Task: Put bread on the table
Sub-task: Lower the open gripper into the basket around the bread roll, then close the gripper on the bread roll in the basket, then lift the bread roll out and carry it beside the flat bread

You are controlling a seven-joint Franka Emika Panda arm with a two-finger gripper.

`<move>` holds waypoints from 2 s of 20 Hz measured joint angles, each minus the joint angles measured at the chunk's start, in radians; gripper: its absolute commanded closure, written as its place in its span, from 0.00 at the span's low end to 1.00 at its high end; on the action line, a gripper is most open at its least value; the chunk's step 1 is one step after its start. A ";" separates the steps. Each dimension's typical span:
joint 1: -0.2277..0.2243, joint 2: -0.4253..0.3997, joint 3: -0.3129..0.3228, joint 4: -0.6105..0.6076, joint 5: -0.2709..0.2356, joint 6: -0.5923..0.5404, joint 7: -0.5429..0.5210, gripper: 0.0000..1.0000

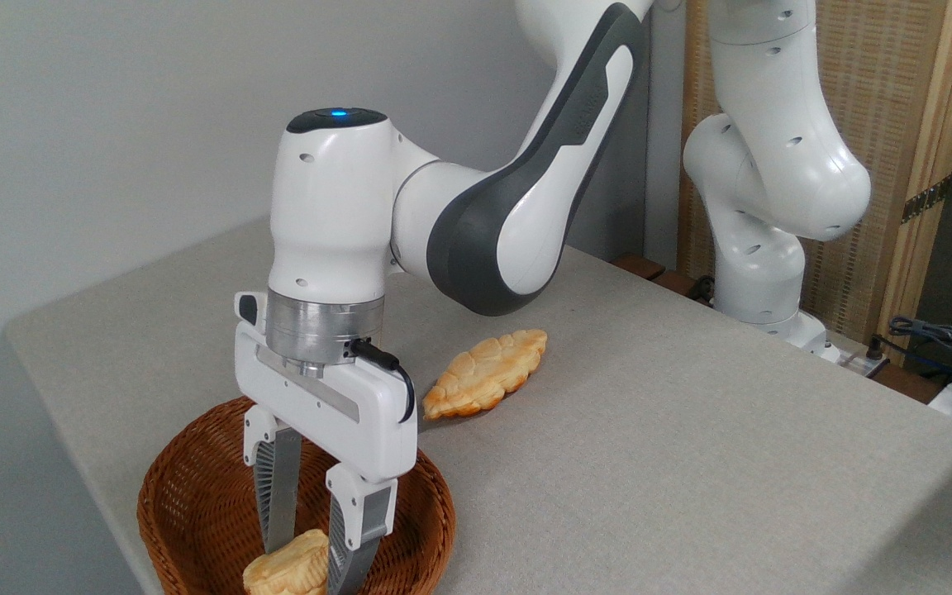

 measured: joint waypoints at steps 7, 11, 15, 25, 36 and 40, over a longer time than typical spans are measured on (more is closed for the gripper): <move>-0.008 0.012 -0.015 0.000 0.037 0.000 0.000 0.55; -0.008 0.012 -0.018 0.000 0.040 0.000 0.000 0.54; -0.008 0.014 -0.018 0.000 0.040 0.000 0.000 0.70; -0.008 0.015 -0.018 0.001 0.041 0.000 0.000 0.63; -0.009 -0.153 -0.038 0.014 0.041 -0.266 -0.001 0.59; -0.009 -0.237 -0.050 0.011 0.039 -0.473 -0.001 0.54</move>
